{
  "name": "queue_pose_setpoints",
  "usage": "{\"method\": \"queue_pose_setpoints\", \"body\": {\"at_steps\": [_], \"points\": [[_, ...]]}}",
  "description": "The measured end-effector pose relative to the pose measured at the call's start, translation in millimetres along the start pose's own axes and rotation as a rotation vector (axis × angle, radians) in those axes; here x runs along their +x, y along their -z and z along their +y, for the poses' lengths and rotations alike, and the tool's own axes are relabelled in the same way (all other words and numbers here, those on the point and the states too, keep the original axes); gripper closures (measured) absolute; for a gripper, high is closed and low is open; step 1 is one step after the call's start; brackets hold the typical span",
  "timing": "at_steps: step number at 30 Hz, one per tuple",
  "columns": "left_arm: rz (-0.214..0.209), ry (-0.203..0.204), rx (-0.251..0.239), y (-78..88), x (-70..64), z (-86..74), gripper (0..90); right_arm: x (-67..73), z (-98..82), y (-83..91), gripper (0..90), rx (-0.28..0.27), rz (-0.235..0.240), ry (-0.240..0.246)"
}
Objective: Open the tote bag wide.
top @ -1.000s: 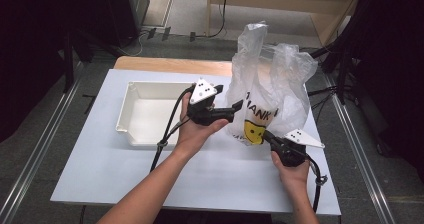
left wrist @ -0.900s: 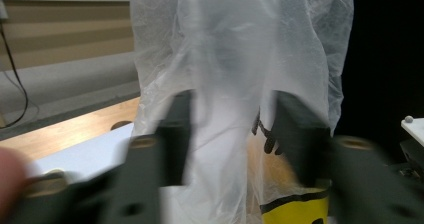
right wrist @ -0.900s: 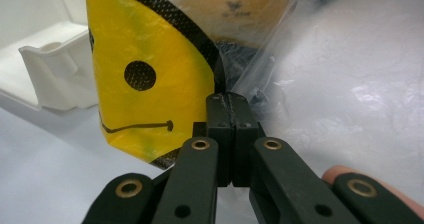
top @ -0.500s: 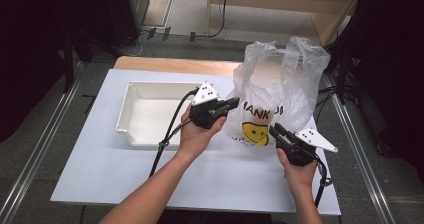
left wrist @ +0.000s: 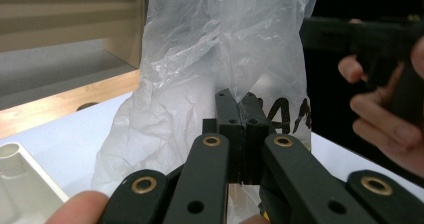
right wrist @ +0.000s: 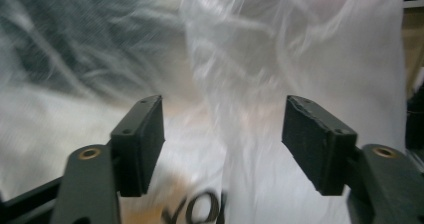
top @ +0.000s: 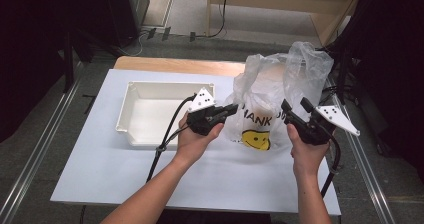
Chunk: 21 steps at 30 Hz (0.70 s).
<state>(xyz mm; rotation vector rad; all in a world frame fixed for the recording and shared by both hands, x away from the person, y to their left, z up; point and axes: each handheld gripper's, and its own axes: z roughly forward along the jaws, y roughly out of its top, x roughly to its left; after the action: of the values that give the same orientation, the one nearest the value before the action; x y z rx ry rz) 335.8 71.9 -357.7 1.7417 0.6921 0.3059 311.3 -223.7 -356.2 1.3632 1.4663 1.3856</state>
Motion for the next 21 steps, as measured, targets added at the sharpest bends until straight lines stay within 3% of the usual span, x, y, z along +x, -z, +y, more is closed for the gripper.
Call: {"method": "queue_pose_setpoints", "body": {"at_steps": [2, 3, 4, 6, 7, 9, 10, 11, 15, 18, 21], "points": [[-0.007, -0.002, -0.006, 1.3, -0.1, -1.3, 90.0, 1.8, 11.8, -8.1, 25.2, 0.008, -0.053, -0.010], [-0.007, -0.002, -0.006, 1.3, -0.1, -1.3, 90.0, 1.8, 11.8, -8.1, 25.2, 0.008, -0.053, -0.010], [-0.008, -0.007, -0.008, 1.9, -0.5, -1.4, 90.0, 2.0, 17.3, -15.6, 17.8, 0.027, -0.108, -0.025], [-0.016, -0.012, -0.012, 2.5, -1.1, -1.6, 90.0, 1.5, 19.5, -19.2, 16.3, 0.040, -0.126, -0.047], [-0.017, -0.015, -0.012, 2.9, -1.7, -1.7, 90.0, 0.0, 22.4, -24.8, 17.6, 0.067, -0.154, -0.074], [-0.036, -0.020, -0.011, 4.1, -1.6, -2.5, 90.0, -0.8, 23.8, -28.6, 22.3, 0.087, -0.158, -0.093], [-0.050, -0.019, -0.012, 5.3, -1.2, -3.6, 90.0, -2.5, 24.2, -34.1, 35.7, 0.134, -0.156, -0.110], [-0.050, -0.019, -0.012, 5.3, -1.2, -3.6, 90.0, -2.5, 24.2, -34.1, 35.7, 0.134, -0.156, -0.110], [-0.058, -0.005, -0.015, 9.6, 1.6, -6.6, 90.0, -10.8, 17.5, -39.3, 87.1, 0.194, -0.120, -0.121], [-0.044, -0.003, -0.005, 11.9, 4.3, -9.5, 90.0, -17.4, 12.9, -34.2, 90.0, 0.167, -0.094, -0.131], [-0.021, 0.021, 0.016, 13.2, 8.7, -14.6, 90.0, -21.1, 11.0, -25.1, 90.0, 0.121, -0.097, -0.131]]}}
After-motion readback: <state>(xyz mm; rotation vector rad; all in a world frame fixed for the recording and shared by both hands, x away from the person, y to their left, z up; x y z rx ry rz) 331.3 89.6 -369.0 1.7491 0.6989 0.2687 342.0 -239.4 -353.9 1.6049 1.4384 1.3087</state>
